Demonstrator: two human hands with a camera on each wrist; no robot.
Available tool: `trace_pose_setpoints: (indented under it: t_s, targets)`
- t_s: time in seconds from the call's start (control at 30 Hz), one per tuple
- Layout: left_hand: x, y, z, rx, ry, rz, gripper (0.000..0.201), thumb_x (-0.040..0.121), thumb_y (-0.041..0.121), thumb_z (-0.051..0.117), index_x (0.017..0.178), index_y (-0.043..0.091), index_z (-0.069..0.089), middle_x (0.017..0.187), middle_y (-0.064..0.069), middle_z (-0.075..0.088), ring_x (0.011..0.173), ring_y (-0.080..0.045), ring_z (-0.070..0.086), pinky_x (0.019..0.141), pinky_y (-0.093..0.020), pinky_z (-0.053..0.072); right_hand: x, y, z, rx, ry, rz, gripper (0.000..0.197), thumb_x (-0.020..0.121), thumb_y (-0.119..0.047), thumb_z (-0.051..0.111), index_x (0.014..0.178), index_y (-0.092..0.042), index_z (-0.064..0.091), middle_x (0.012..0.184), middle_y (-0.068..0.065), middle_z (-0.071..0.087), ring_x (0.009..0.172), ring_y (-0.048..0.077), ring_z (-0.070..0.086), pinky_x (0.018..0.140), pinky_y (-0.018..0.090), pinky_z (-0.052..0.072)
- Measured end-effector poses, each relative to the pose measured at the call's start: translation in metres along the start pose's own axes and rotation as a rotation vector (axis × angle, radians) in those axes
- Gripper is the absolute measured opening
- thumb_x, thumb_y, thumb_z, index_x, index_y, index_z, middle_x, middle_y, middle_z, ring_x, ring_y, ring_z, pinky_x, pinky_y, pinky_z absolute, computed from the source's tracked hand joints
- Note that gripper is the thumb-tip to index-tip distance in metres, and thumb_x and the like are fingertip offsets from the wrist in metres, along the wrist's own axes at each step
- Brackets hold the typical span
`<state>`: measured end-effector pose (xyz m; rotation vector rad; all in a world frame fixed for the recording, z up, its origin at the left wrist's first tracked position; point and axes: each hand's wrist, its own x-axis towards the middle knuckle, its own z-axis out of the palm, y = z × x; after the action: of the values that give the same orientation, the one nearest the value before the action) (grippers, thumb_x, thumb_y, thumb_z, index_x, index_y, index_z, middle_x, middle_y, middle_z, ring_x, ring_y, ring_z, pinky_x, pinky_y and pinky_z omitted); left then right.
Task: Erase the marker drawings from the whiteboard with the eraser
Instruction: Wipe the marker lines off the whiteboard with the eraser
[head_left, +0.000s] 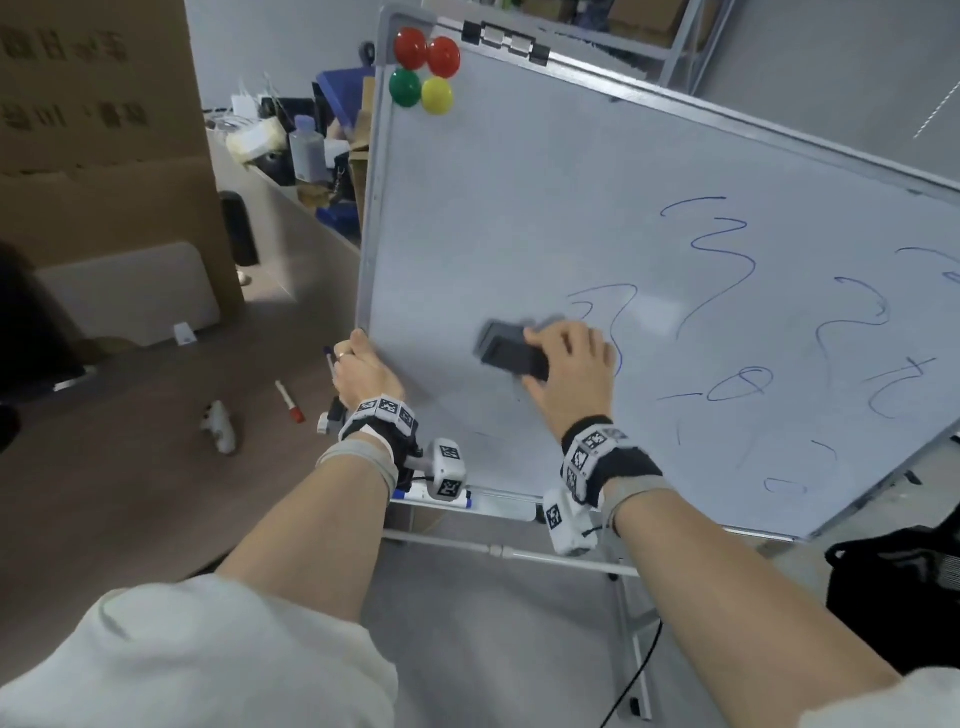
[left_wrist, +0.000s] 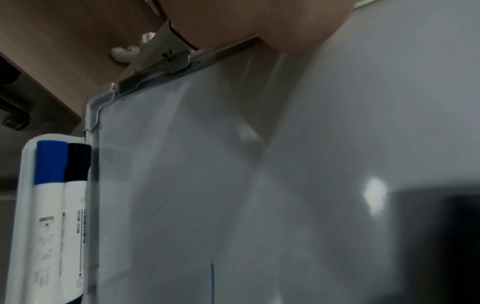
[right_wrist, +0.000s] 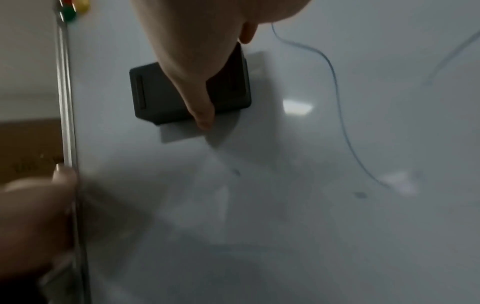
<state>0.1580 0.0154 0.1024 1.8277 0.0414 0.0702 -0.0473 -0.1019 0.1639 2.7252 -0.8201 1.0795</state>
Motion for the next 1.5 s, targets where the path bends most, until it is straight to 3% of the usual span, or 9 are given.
trace_pose_setpoints:
  t_s: [0.13, 0.27, 0.37, 0.47, 0.67, 1.07, 1.2, 1.3, 1.5]
  targets:
    - [-0.008, -0.006, -0.002, 0.084, 0.033, -0.026, 0.053, 0.104, 0.046, 0.022, 0.114, 0.009, 0.059, 0.119, -0.019, 0.062, 0.115, -0.039, 0.053, 0.096, -0.048, 0.041, -0.049, -0.003, 0.038, -0.008, -0.19, -0.01, 0.051, 0.059, -0.028, 0.087, 0.101, -0.028, 0.058, 0.103, -0.001, 0.053, 0.093, 0.025, 0.047, 0.078, 0.037, 0.031]
    - [-0.016, -0.025, -0.003, 0.26, 0.066, 0.12, 0.049, 0.104, 0.034, 0.027, 0.104, 0.007, 0.067, 0.113, -0.018, 0.065, 0.113, -0.039, 0.054, 0.1, -0.05, 0.039, -0.084, -0.004, 0.069, -0.035, -0.373, -0.007, 0.06, 0.052, -0.029, 0.092, 0.102, -0.031, 0.059, 0.102, -0.002, 0.053, 0.091, 0.024, 0.046, 0.077, 0.036, 0.031]
    - [-0.014, -0.038, -0.002, 0.276, 0.113, 0.023, 0.048, 0.104, 0.038, 0.031, 0.114, 0.009, 0.069, 0.135, -0.009, 0.056, 0.135, -0.027, 0.041, 0.118, -0.047, 0.019, -0.102, -0.006, 0.085, -0.045, -0.435, -0.002, 0.059, 0.052, -0.028, 0.093, 0.101, -0.033, 0.059, 0.101, -0.004, 0.054, 0.09, 0.022, 0.046, 0.076, 0.036, 0.033]
    - [-0.019, -0.046, -0.002, 0.301, 0.112, -0.021, 0.049, 0.104, 0.039, 0.033, 0.119, 0.008, 0.067, 0.146, -0.008, 0.045, 0.142, -0.024, 0.031, 0.121, -0.043, 0.009, -0.098, -0.005, 0.079, -0.033, -0.38, -0.024, 0.058, 0.054, -0.029, 0.091, 0.102, -0.032, 0.06, 0.101, -0.003, 0.054, 0.09, 0.023, 0.047, 0.076, 0.036, 0.032]
    - [-0.022, -0.046, 0.007, 0.267, 0.151, -0.056, 0.05, 0.103, 0.042, 0.035, 0.12, 0.008, 0.067, 0.145, -0.008, 0.045, 0.14, -0.026, 0.035, 0.12, -0.042, 0.014, -0.07, 0.012, 0.052, -0.014, -0.147, -0.028, 0.058, 0.057, -0.03, 0.09, 0.107, -0.027, 0.061, 0.103, 0.001, 0.054, 0.091, 0.027, 0.05, 0.079, 0.037, 0.03]
    - [-0.017, -0.057, 0.01, 0.308, 0.176, -0.04, 0.053, 0.102, 0.046, 0.031, 0.12, 0.012, 0.067, 0.145, -0.001, 0.046, 0.14, -0.022, 0.033, 0.12, -0.043, 0.013, -0.096, 0.025, 0.077, 0.043, -0.248, -0.039, 0.058, 0.058, -0.029, 0.09, 0.109, -0.028, 0.062, 0.103, -0.001, 0.056, 0.091, 0.026, 0.051, 0.078, 0.039, 0.036]
    - [-0.023, -0.026, 0.011, 0.252, 0.228, -0.017, 0.055, 0.1, 0.048, 0.028, 0.117, 0.013, 0.068, 0.137, -0.002, 0.057, 0.137, -0.022, 0.04, 0.119, -0.045, 0.016, -0.049, 0.039, 0.036, 0.034, -0.1, -0.027, 0.058, 0.065, -0.033, 0.083, 0.119, -0.026, 0.063, 0.106, 0.0, 0.058, 0.095, 0.027, 0.052, 0.082, 0.038, 0.034]
    - [-0.024, 0.021, 0.013, 0.129, 0.259, 0.049, 0.05, 0.099, 0.048, 0.031, 0.112, 0.013, 0.064, 0.117, -0.009, 0.068, 0.119, -0.029, 0.056, 0.113, -0.043, 0.03, -0.006, 0.043, -0.001, 0.032, 0.055, 0.011, 0.056, 0.07, -0.034, 0.076, 0.123, -0.025, 0.061, 0.112, 0.001, 0.06, 0.1, 0.028, 0.052, 0.085, 0.038, 0.036]
    - [-0.013, 0.101, 0.025, -0.061, 0.342, 0.039, 0.044, 0.1, 0.043, 0.037, 0.112, 0.01, 0.063, 0.111, -0.015, 0.065, 0.11, -0.034, 0.056, 0.095, -0.044, 0.038, 0.046, 0.044, -0.04, 0.056, 0.309, 0.045, 0.053, 0.078, -0.03, 0.073, 0.126, -0.022, 0.053, 0.119, 0.002, 0.055, 0.101, 0.03, 0.05, 0.084, 0.042, 0.041]
